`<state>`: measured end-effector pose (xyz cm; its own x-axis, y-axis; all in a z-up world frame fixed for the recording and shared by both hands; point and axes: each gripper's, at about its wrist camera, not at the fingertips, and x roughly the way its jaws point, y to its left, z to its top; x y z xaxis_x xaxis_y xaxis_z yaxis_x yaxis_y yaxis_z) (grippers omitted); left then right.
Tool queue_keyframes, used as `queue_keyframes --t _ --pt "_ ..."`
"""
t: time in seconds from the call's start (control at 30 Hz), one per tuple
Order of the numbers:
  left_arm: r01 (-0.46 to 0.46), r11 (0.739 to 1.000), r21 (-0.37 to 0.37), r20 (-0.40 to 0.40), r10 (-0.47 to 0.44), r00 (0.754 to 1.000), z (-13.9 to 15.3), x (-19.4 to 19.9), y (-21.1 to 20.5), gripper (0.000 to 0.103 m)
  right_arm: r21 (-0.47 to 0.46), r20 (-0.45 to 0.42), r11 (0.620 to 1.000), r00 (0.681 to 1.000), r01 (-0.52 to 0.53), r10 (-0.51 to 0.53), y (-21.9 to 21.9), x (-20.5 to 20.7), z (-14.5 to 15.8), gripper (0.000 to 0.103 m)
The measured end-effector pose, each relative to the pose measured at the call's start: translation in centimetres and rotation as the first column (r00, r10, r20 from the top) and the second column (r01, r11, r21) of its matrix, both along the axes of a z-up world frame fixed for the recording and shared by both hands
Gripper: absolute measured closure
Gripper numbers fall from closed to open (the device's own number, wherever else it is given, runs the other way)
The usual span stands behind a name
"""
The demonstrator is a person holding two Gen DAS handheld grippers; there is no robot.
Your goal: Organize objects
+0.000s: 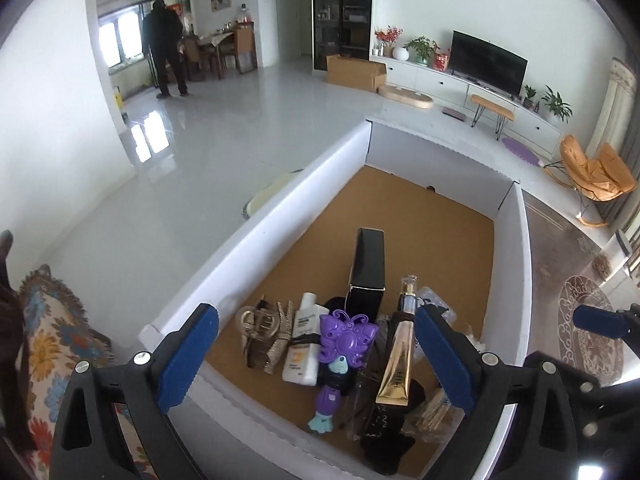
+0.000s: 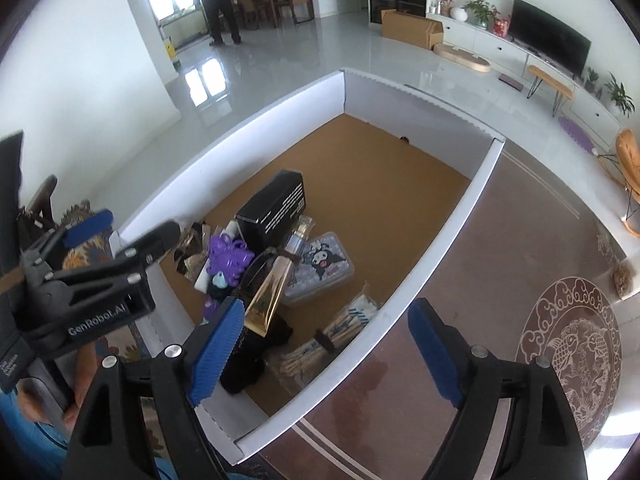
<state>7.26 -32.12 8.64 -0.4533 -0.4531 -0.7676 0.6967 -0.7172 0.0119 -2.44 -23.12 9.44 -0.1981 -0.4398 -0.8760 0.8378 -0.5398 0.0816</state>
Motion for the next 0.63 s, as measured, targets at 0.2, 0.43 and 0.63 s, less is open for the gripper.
queue_keyframes --t 0.2,0.43,0.63 --pt "0.013 0.999 -0.035 0.033 -0.012 0.999 0.3 -0.3 0.7 0.003 0.026 -0.010 1.000 1.000 -0.010 0.011 -0.3 0.3 -0.2 0.018" --pt "0.008 0.998 -0.068 0.019 -0.006 1.000 0.7 0.0 1.1 0.003 0.033 -0.017 0.999 1.000 -0.013 0.014 -0.4 0.3 -0.3 0.018" --pt "-0.027 0.996 -0.089 -0.025 0.025 0.999 1.0 0.7 1.3 0.003 0.033 -0.005 0.999 1.000 0.003 -0.003 -0.1 0.0 -0.8 0.018"
